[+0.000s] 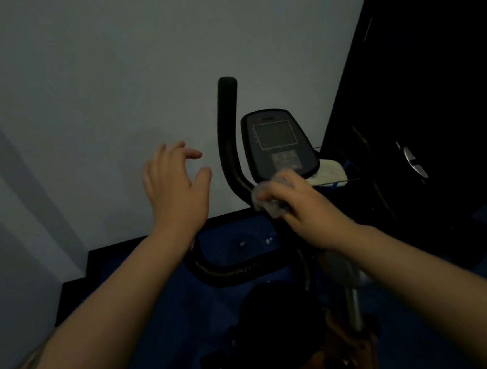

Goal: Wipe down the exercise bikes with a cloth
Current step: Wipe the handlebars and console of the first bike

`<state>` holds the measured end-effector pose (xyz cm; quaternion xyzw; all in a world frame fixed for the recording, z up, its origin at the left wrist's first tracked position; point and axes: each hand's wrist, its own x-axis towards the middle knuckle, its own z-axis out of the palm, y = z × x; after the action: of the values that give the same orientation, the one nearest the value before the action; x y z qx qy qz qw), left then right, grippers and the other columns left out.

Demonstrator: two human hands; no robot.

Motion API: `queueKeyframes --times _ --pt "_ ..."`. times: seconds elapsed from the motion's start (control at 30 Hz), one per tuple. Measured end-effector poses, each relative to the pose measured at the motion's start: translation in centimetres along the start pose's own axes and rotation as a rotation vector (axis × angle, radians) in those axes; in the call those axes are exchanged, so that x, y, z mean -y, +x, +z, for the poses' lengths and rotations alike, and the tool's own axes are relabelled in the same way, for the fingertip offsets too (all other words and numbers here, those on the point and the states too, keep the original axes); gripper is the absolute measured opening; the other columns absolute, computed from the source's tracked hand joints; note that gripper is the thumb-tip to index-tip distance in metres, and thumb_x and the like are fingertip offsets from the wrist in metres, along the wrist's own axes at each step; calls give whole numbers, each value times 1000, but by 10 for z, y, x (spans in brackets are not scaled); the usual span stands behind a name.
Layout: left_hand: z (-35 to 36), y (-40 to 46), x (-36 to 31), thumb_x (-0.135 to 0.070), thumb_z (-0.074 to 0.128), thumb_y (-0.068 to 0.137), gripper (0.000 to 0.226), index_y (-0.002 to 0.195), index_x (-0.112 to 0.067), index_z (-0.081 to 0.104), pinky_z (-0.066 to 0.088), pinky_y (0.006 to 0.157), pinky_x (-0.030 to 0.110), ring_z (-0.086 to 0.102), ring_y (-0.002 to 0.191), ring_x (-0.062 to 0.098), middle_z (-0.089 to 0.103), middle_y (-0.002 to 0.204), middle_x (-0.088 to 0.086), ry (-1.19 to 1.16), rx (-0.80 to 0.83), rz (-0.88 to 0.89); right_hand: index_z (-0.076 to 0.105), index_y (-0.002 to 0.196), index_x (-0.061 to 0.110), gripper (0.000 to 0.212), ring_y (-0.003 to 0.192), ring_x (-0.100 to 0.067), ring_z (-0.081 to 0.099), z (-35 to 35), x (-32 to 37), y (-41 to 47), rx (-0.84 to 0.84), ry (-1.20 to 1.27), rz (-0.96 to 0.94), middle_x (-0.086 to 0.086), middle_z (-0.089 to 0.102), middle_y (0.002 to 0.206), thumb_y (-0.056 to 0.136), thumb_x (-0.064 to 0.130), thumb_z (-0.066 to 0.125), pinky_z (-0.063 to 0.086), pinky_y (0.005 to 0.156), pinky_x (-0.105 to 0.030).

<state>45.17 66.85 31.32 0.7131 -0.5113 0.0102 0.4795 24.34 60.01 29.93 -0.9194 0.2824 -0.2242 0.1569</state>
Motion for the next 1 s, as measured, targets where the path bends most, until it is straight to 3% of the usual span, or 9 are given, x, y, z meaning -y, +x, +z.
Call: queueKeyframes --times 0.1,0.2,0.33,0.5,0.57,0.67,0.77,0.9,1.0 --pt "0 -35 -32 -17 50 88 21 106 -28 53 16 116 46 33 125 3 45 128 -13 -187 48 -45 59 116 26 39 105 -13 48 -26 -9 -8 142 -37 -11 4 44 112 84 3 61 45 94 -35" --pt "15 -78 -46 -18 49 86 28 109 -33 51 32 109 44 39 122 7 47 123 -15 -259 196 -101 65 115 23 33 106 -13 51 -17 4 26 -73 -8 -4 1 50 113 85 12 65 43 92 -27" --pt "24 -104 -38 -15 51 92 37 128 -23 47 23 115 42 33 132 16 42 141 -4 -59 301 -118 68 110 20 26 106 -21 50 25 21 1 -319 61 108 -7 51 112 85 13 65 46 88 -33" --pt "14 -118 -35 -22 49 94 41 134 -19 43 17 118 40 28 134 13 38 145 -1 71 326 26 69 107 32 36 111 3 45 19 11 -99 -233 162 135 15 46 111 84 5 66 39 90 -9" --pt "14 -122 -36 -27 47 95 43 137 -20 41 12 119 39 26 137 12 37 146 -2 125 359 47 70 105 32 30 105 3 49 7 5 -89 -184 140 118 11 50 108 85 9 67 42 87 -12" --pt "14 -123 -37 -31 41 95 44 137 -17 42 7 118 35 27 139 16 40 145 0 250 397 99 72 105 24 24 94 -4 53 13 8 -48 -369 167 210 1 53 105 86 12 67 44 79 -14" --pt "12 -125 -40 -32 38 91 46 132 -14 49 14 116 37 37 134 21 50 139 4 360 394 152 70 109 23 23 95 -12 56 38 17 -60 -476 166 270 -1 50 105 88 17 65 49 80 -25" --pt "10 -129 -43 -24 49 94 37 130 -16 51 27 114 41 45 124 17 55 131 1 305 388 123 66 118 28 33 93 -6 56 58 26 -145 -473 176 157 3 52 100 86 28 55 45 79 -15" --pt "10 -128 -45 -22 52 92 36 128 -17 53 30 110 34 47 118 16 58 124 0 259 355 63 66 117 28 33 92 -3 56 63 29 -150 -431 203 110 2 51 101 87 23 55 46 78 -14"
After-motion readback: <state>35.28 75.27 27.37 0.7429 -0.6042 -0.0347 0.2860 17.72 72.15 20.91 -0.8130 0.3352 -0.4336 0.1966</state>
